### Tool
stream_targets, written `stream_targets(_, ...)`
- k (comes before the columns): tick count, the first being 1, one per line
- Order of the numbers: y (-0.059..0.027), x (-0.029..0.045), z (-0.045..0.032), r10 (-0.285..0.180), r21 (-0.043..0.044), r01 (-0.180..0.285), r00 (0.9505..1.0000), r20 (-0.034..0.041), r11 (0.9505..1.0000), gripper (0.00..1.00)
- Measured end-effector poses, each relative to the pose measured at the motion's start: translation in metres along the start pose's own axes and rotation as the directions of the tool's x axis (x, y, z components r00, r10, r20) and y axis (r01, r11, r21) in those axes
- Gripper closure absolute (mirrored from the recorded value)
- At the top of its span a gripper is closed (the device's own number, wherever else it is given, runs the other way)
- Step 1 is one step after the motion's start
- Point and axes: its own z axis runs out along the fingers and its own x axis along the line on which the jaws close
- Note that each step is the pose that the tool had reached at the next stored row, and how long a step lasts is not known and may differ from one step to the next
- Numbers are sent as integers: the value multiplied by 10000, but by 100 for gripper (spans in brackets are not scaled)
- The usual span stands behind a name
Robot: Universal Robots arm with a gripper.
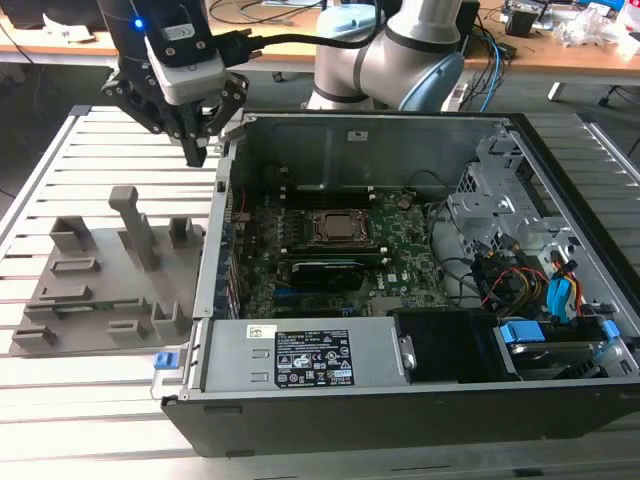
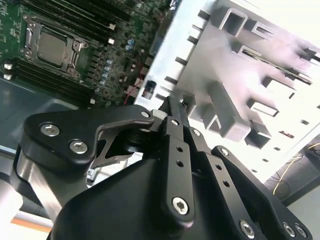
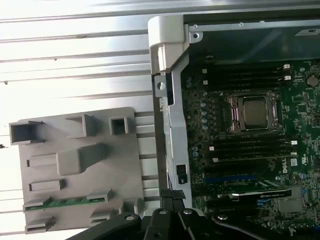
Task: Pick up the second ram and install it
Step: 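Reach for the second ram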
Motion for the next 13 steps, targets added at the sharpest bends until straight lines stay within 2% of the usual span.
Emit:
stream_targets(3,-5,70,-1,-1,0,1,10000,0,10000,89)
stream_targets(8,-19,246,-2,0,0,0,10000,0,10000,89)
stream_targets(13,-38,502,-2,-1,0,1,10000,0,10000,89)
